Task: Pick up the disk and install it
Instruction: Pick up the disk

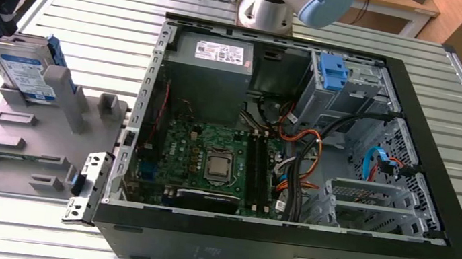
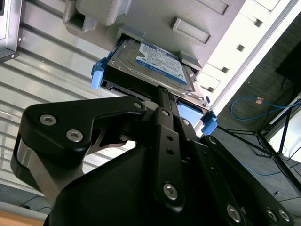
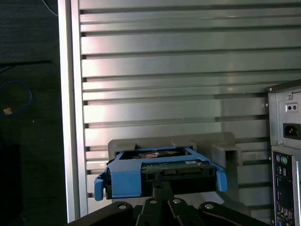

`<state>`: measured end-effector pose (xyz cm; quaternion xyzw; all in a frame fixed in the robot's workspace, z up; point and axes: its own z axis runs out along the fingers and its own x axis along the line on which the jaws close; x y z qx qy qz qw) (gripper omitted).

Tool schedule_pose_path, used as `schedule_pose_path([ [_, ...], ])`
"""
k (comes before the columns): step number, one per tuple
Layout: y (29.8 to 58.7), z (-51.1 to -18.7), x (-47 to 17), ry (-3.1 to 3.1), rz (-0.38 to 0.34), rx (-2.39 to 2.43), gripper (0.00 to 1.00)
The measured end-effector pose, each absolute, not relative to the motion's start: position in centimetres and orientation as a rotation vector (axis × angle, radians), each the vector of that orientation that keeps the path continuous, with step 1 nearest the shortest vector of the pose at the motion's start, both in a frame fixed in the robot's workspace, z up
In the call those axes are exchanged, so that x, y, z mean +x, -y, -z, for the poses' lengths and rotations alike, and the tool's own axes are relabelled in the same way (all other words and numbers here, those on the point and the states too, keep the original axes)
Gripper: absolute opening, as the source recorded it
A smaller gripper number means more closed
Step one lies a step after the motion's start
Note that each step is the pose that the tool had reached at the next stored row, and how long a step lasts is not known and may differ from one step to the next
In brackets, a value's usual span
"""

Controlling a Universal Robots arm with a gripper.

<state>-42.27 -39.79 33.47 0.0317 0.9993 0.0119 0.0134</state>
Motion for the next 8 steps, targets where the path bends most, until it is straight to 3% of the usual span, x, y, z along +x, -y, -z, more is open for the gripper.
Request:
schedule_pose_path([
  [8,39.79,-33.46,-42.27,-3.115,-0.039,-0.082,0.11],
])
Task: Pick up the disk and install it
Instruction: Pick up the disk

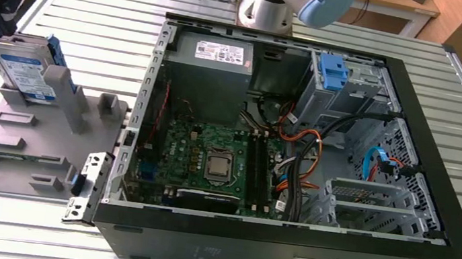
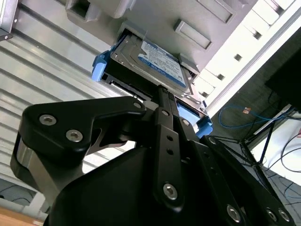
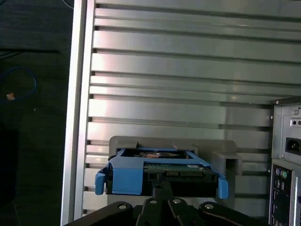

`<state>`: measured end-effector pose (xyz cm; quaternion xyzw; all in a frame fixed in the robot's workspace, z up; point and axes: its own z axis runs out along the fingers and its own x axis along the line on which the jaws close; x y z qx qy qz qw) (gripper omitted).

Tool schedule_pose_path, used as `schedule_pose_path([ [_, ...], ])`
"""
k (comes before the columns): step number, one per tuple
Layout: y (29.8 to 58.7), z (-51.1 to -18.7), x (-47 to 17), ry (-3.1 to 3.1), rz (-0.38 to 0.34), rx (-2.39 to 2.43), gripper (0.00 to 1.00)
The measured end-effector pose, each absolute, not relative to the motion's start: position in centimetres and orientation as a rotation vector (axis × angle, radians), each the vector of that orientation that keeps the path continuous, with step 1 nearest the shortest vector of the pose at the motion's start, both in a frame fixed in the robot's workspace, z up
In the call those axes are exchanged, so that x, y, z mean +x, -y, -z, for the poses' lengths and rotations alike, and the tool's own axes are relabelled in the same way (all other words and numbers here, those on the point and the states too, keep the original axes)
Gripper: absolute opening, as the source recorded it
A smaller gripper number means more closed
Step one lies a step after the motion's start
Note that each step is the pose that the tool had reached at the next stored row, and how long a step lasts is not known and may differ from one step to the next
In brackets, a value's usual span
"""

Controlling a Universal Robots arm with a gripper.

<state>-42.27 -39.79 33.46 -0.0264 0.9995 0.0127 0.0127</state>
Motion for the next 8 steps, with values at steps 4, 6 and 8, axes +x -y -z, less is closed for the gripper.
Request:
schedule_pose_path([
  [4,39.79,-33.43,-42.27,-3.111,-0.041,-0.197,0.11],
  [6,39.79,-33.43,-42.27,-3.107,-0.042,-0.253,0.11],
  [8,39.79,-33.42,-42.27,-3.102,-0.042,-0.31,0.11],
])
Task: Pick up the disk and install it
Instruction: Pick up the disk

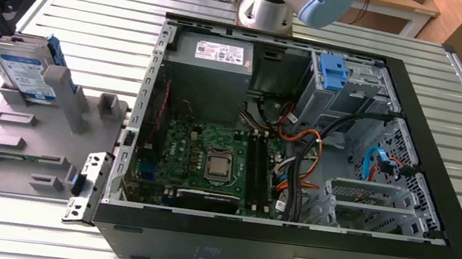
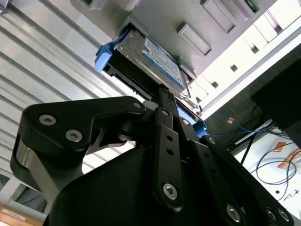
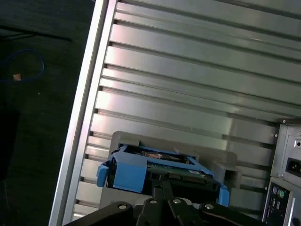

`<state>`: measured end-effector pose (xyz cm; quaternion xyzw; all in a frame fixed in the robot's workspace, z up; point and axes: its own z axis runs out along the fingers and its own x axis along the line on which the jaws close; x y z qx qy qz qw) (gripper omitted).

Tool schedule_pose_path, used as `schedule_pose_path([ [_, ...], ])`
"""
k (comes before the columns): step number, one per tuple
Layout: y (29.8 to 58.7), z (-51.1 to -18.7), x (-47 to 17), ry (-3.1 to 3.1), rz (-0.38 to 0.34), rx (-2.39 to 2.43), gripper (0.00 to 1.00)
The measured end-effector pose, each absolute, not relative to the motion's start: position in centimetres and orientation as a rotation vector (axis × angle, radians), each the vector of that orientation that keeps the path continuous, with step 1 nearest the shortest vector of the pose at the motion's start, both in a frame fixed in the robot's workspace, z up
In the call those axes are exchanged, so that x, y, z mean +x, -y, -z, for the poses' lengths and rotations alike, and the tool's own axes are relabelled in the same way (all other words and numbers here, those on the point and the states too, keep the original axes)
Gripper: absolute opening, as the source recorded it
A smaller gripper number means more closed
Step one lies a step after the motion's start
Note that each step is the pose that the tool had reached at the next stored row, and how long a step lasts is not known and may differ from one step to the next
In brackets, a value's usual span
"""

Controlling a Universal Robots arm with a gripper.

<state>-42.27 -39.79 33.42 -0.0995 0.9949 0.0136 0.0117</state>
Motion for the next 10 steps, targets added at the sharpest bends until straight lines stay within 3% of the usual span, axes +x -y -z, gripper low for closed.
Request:
schedule_pose_path([
  [10,39.79,-33.38,-42.27,-3.064,-0.045,-0.59,0.11],
])
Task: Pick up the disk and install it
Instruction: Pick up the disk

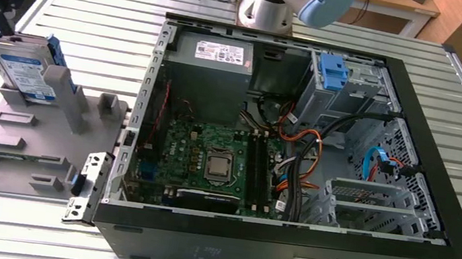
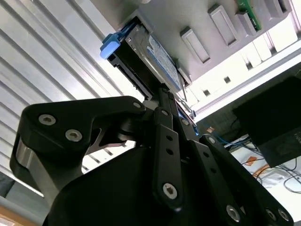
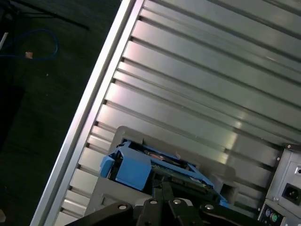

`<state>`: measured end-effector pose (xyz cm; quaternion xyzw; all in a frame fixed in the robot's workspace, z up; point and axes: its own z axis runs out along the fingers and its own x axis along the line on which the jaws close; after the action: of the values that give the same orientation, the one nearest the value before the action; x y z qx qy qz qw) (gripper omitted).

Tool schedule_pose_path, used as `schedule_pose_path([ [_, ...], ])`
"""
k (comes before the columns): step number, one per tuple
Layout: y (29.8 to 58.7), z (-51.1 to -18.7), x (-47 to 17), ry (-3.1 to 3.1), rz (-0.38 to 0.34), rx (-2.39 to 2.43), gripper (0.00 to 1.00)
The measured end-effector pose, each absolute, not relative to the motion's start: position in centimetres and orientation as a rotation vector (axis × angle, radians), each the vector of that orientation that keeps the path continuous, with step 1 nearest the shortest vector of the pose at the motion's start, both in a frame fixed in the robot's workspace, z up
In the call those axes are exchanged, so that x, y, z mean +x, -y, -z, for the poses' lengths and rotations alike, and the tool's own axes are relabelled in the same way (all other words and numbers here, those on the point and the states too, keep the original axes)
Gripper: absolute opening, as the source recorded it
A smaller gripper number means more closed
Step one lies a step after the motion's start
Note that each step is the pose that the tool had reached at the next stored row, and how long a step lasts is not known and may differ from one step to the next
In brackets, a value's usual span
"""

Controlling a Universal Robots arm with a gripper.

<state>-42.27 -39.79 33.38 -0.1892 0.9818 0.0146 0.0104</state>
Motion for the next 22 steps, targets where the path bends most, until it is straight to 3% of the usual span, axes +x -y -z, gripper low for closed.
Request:
schedule_pose_path([
  [22,39.79,-33.26,-42.27,-2.891,-0.051,-1.189,0.11],
])
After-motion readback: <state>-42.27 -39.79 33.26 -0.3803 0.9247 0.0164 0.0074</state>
